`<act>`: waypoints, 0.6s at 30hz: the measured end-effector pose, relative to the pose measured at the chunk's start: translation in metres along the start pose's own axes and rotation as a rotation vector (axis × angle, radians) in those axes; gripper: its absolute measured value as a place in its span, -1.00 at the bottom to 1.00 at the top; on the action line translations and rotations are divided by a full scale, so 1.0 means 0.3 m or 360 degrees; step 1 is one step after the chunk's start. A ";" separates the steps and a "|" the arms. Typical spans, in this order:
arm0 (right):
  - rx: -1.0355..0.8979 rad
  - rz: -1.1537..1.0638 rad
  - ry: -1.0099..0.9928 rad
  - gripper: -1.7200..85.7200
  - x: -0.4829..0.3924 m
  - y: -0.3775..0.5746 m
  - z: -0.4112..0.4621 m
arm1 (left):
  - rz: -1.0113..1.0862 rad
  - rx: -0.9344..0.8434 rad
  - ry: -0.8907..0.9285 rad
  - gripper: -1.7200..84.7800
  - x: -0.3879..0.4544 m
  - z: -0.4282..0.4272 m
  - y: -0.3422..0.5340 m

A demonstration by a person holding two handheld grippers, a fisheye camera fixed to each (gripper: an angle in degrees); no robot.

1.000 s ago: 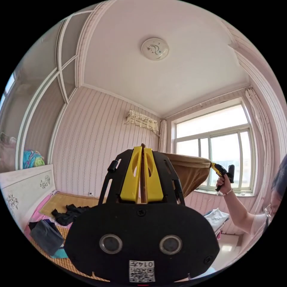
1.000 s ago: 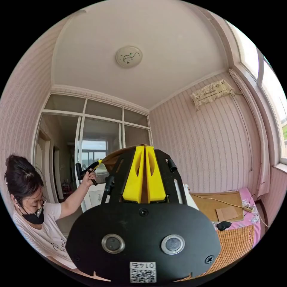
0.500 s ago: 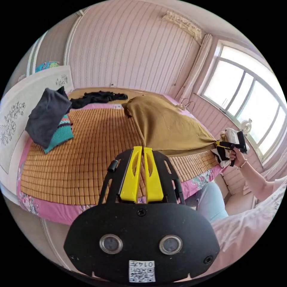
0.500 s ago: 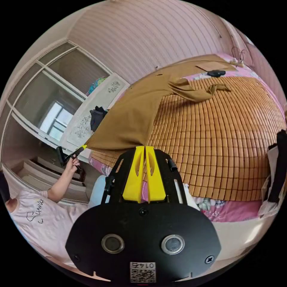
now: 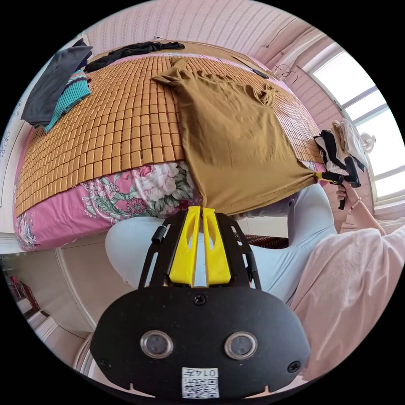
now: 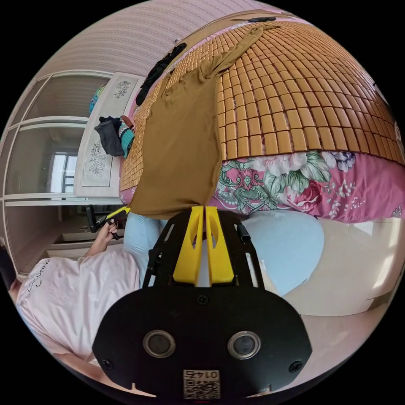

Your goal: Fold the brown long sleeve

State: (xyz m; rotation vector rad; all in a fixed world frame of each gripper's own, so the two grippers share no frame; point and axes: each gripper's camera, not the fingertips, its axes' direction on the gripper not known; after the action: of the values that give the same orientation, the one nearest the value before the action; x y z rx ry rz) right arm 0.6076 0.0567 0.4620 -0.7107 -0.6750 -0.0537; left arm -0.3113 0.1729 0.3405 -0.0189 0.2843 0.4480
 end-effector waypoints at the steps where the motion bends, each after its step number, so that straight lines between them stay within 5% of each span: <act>1: -0.0028 -0.0024 0.0017 -0.96 -0.010 0.007 0.004 | -0.0019 -0.0001 0.0018 -0.98 -0.006 0.005 0.010; 11: -0.0230 -0.0097 0.0279 -0.96 -0.061 0.001 0.067 | -0.0084 -0.0087 0.0010 -0.90 -0.065 0.099 0.016; 18: -0.0066 -0.0077 0.0338 -0.93 -0.030 -0.033 -0.024 | 0.0037 -0.0003 -0.0174 -0.85 -0.074 0.047 -0.059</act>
State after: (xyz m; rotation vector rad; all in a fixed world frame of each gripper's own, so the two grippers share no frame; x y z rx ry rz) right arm 0.6020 0.0430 0.4585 -0.7169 -0.4886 -0.1858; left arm -0.3191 0.1485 0.3593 0.0068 0.1767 0.4710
